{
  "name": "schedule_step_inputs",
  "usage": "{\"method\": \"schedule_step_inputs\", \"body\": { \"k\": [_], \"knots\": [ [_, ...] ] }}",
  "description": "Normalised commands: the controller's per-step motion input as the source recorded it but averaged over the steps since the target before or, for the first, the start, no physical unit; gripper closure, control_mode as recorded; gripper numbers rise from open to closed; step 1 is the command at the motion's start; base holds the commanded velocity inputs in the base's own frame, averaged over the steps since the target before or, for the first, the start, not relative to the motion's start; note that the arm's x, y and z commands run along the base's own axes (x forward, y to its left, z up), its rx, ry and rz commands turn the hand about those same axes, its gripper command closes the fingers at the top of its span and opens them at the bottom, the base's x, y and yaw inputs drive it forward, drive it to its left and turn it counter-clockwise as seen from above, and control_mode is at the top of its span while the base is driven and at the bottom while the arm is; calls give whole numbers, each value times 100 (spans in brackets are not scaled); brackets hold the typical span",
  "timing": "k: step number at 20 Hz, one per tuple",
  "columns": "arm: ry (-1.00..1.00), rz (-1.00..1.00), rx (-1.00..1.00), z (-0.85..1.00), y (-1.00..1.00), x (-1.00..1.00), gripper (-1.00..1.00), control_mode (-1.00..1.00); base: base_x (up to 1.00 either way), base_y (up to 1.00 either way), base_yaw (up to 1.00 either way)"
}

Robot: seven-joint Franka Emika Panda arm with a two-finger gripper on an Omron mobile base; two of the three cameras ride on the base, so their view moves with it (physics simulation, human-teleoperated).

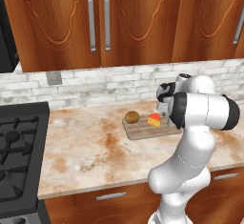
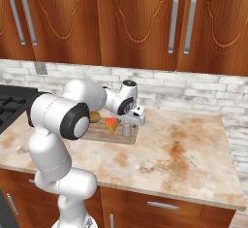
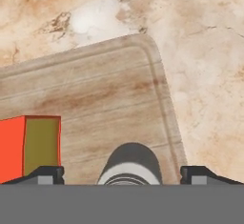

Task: Retrieve the reheated potato from the microwave, then place the potato, cheese, and condiment on the cutting board.

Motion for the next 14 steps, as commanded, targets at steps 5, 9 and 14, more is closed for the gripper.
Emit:
{"method": "schedule_step_inputs", "body": {
  "k": [5,9,14],
  "knots": [
    [0,0,0,-1,2,-26,-100,-100,0,0,0],
    [0,0,0,0,2,-31,-100,-100,0,0,0],
    [-1,0,0,-1,15,-50,-100,-100,0,0,0]
  ]
}}
